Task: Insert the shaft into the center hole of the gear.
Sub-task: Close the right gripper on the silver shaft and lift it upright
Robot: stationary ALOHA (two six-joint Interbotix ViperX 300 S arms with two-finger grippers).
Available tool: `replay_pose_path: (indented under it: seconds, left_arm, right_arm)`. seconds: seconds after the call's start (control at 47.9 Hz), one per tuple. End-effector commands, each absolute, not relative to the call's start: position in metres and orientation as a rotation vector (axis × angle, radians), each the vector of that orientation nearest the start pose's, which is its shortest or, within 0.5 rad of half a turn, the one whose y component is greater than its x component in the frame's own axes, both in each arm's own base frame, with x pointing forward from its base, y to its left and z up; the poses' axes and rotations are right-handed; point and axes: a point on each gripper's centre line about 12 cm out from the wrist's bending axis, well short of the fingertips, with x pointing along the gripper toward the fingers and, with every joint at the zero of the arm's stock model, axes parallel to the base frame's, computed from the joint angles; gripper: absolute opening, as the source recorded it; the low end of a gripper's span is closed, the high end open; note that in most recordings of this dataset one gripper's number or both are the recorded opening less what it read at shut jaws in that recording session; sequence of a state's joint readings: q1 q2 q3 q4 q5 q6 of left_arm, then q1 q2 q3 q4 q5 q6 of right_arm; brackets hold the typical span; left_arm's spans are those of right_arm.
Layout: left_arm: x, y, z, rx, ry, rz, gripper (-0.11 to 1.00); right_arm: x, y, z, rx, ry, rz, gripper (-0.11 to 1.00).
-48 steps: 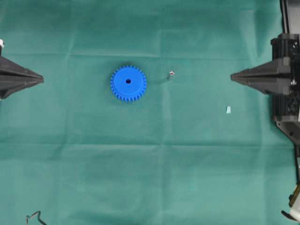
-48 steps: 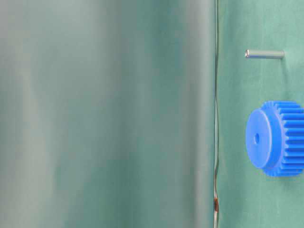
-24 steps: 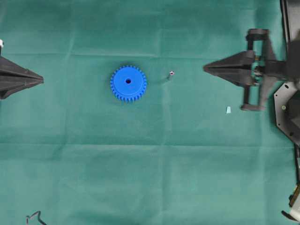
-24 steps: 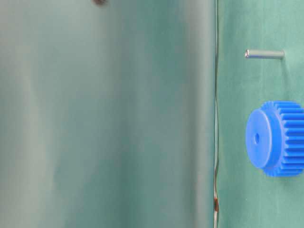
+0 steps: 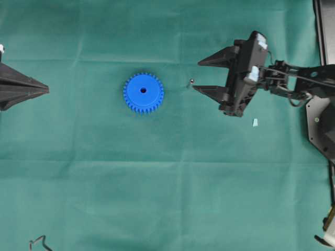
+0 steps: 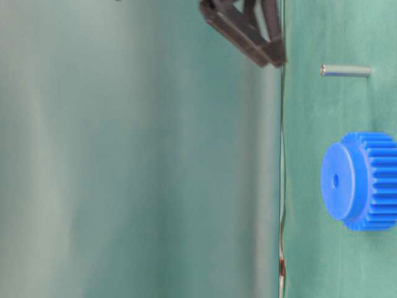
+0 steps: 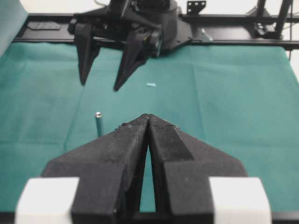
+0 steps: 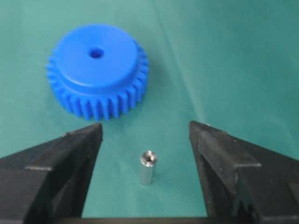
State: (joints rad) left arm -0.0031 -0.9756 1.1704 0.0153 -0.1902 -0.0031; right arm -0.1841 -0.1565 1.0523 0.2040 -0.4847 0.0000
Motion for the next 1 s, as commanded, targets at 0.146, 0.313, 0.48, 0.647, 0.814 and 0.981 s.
replay_pose_path:
  seconds: [0.146, 0.313, 0.48, 0.647, 0.814, 0.981]
  left_arm:
    - [0.199, -0.001, 0.295, 0.012, -0.015, -0.005, 0.00]
    - [0.199, -0.001, 0.295, 0.014, -0.011, -0.005, 0.00]
    - [0.199, -0.001, 0.295, 0.014, -0.011, -0.005, 0.00]
    - [0.199, -0.001, 0.295, 0.012, -0.011, -0.005, 0.00]
    - [0.199, -0.001, 0.295, 0.014, -0.011, -0.005, 0.00]
    - [0.199, -0.001, 0.294, 0.014, -0.006, -0.006, 0.00]
  right_arm:
    - [0.313, -0.074, 0.130, 0.227, 0.415, -0.353, 0.73]
    - [0.316, -0.075, 0.114, 0.249, 0.448, -0.365, 0.73]
    - [0.315, -0.076, 0.109, 0.261, 0.441, -0.377, 0.72]
    - [0.314, -0.075, 0.109, 0.259, 0.440, -0.376, 0.67]
    - [0.314, -0.075, 0.108, 0.254, 0.450, -0.370, 0.38]
    - [0.315, -0.073, 0.109, 0.249, 0.448, -0.361, 0.17]
